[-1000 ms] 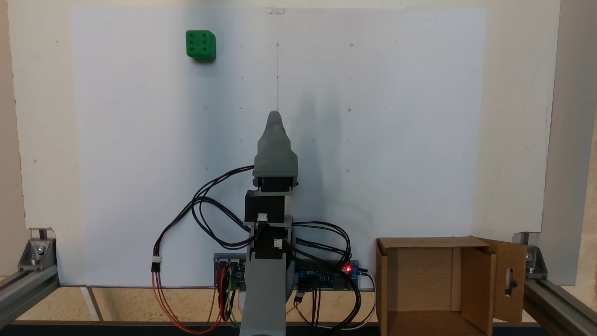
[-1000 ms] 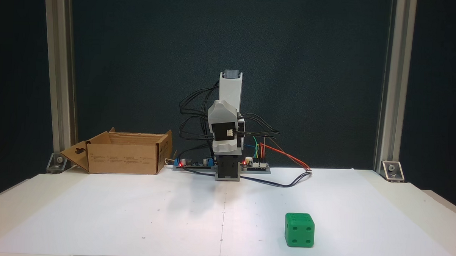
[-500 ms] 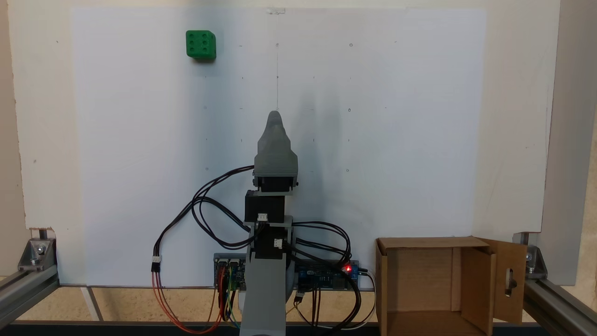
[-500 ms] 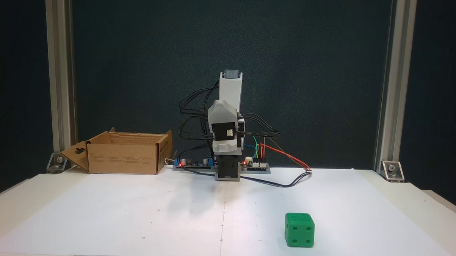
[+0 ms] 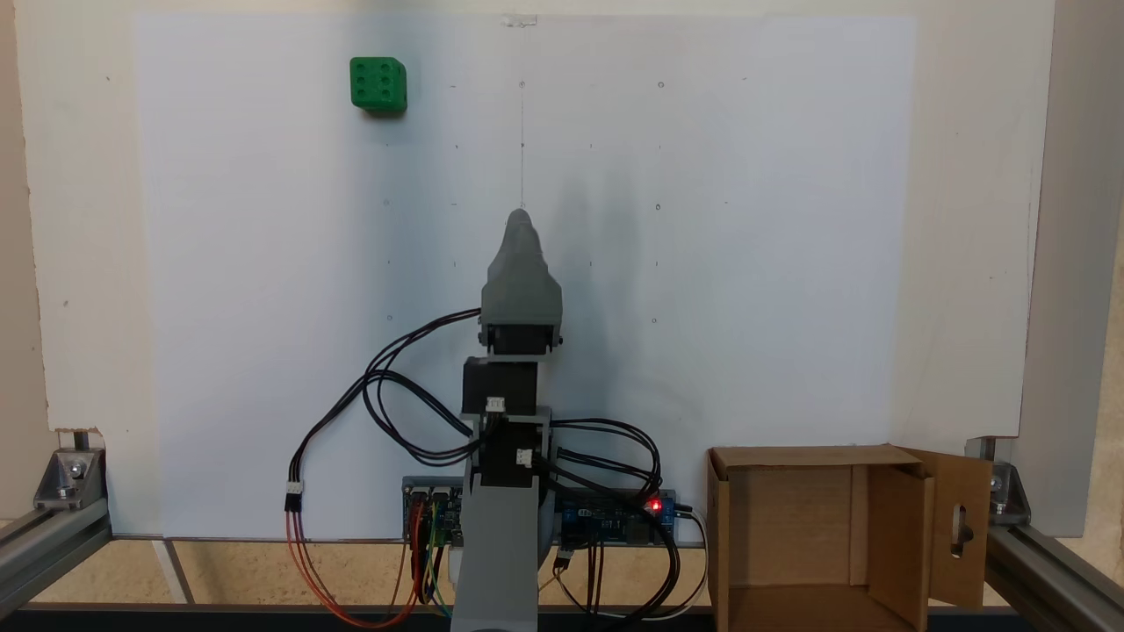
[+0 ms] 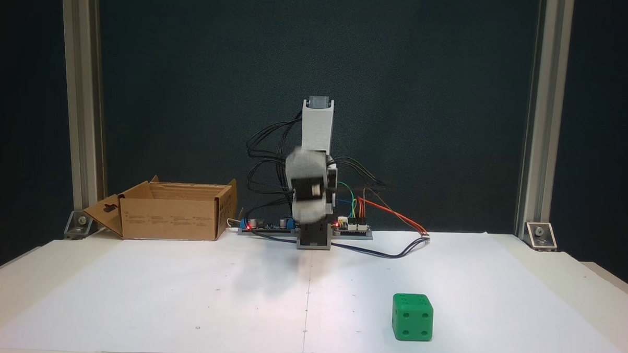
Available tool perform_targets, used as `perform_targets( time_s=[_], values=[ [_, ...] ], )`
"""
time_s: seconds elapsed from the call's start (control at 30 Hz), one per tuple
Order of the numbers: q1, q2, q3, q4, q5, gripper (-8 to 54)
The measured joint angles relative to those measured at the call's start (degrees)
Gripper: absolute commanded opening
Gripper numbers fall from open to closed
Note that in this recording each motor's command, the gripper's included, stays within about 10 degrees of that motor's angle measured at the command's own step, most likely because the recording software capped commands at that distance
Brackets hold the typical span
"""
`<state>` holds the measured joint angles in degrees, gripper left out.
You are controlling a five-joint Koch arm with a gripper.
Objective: Grasp a green dice and put it in the bin.
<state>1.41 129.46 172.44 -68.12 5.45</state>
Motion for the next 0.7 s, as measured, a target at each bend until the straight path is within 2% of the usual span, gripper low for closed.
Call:
perform_targets(
  time_s=[0.33, 0.57, 0.7],
  values=[
    [1.8, 0.0, -32.3, 39.2, 0.0, 42.7],
    [1.0, -0.4, -49.6, 66.2, 0.0, 42.7],
    [-2.0, -6.6, -62.1, 81.1, 0.0, 42.7]
  ],
)
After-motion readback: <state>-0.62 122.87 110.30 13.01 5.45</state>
